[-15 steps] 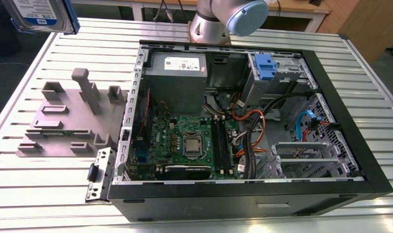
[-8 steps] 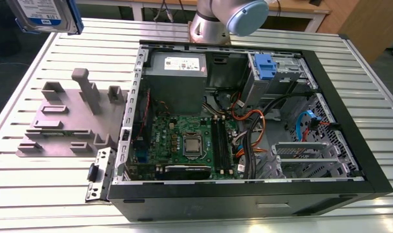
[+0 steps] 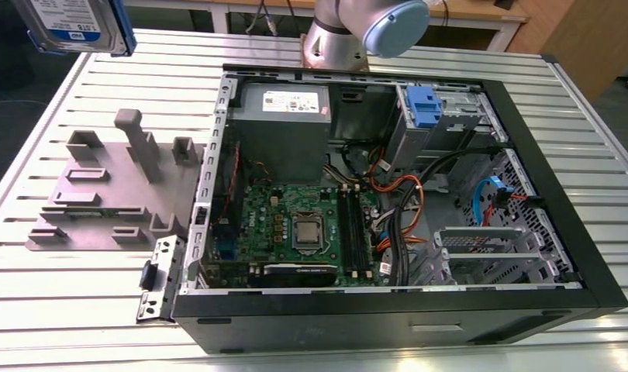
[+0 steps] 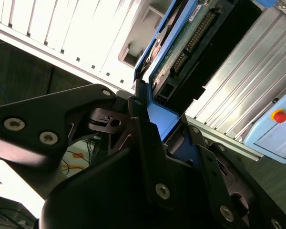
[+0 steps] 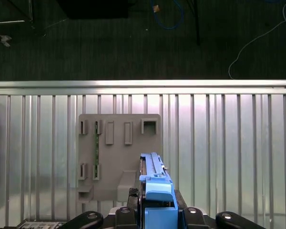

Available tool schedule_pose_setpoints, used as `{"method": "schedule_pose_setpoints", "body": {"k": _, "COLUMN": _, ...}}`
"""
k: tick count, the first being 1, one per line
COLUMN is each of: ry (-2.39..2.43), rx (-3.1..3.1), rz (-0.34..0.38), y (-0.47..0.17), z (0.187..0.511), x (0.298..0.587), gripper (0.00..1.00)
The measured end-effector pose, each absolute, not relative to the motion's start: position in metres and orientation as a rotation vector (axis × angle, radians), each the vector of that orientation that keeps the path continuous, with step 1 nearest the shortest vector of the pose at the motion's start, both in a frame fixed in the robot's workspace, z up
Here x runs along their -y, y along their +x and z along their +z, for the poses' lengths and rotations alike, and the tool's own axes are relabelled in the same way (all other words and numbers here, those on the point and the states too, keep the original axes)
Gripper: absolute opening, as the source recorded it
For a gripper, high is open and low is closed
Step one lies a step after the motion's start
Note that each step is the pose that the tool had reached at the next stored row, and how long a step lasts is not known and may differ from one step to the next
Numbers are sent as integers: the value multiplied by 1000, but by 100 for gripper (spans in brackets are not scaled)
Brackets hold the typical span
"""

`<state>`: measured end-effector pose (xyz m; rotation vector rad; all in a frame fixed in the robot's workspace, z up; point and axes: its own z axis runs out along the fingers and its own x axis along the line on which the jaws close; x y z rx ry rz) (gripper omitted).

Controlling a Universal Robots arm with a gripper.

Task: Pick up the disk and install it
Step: 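Pick up the disk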

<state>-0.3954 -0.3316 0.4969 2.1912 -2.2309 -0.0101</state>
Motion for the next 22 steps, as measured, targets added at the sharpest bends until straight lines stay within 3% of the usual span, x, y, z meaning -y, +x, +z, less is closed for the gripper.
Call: {"method": "schedule_pose_setpoints", "body": {"k": 22, "ry": 2193, "rx": 2232, "rz": -13, "y": -389, "z": 502, "x": 332, "gripper": 36}}
